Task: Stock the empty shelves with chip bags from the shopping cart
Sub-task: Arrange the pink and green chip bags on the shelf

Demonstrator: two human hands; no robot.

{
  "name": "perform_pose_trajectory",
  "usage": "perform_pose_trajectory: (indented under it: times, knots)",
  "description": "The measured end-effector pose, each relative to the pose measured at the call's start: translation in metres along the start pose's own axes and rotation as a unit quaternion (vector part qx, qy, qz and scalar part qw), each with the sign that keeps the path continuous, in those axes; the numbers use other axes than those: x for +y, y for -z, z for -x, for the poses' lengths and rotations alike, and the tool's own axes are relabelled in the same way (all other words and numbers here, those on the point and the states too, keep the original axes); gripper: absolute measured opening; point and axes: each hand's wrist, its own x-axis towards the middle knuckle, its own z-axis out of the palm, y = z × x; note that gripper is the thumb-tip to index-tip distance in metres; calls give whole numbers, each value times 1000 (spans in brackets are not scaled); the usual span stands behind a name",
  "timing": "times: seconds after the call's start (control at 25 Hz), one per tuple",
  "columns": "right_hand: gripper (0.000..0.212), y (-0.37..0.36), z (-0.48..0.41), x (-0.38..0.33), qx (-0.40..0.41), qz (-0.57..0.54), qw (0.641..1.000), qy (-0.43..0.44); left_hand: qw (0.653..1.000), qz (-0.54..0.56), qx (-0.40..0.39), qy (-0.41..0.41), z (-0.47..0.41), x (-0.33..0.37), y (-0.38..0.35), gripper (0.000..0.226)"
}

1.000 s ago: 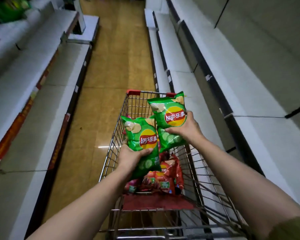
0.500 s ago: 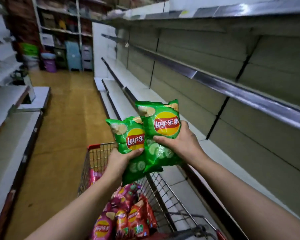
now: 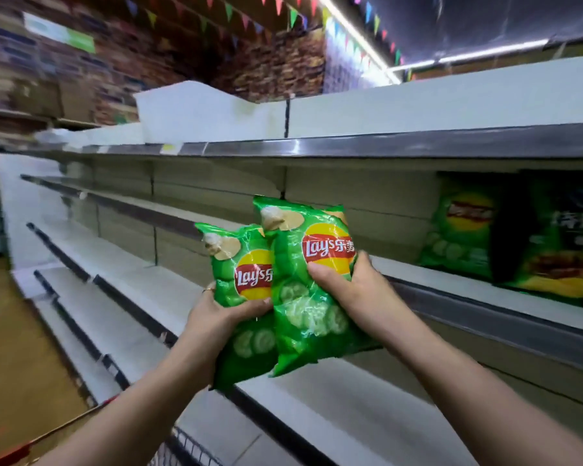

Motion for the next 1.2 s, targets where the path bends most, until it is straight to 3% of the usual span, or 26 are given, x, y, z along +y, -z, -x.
perform_pose_trajectory:
  times: [0.08,0.28,0.48,0.64,0.8,0.88,1.08,1.2]
  knots:
    - [58,42,9,6,65,-2,998,-22,998,1,-63,9,-2,14,-33,62]
    - [89,119,1,20,174,57,980,-82,983,21,-171,55,-27,44,-91,44]
    - [77,153,-33,44,274,162,932,-174,962,-23,-256,97,-75,50,-128,59]
    - [56,150,-61,63,264,251,907,-212,946,-2,-290,142,-109,42,-153,56]
    - [51,142,-78,76,249,315,882,-248,937,-10,-318,145,-139,31,-173,61]
    - [51,143,-80,80,242,323,880,-252,934,-4,-326,144,-152,26,-180,53]
    - [55,141,-75,80,314,326,863,-223,940,-5,-309,142,-204,19,-188,12]
    - [52,131,-73,71,299,315,876,-207,945,-14,-308,110,-236,14,-195,10]
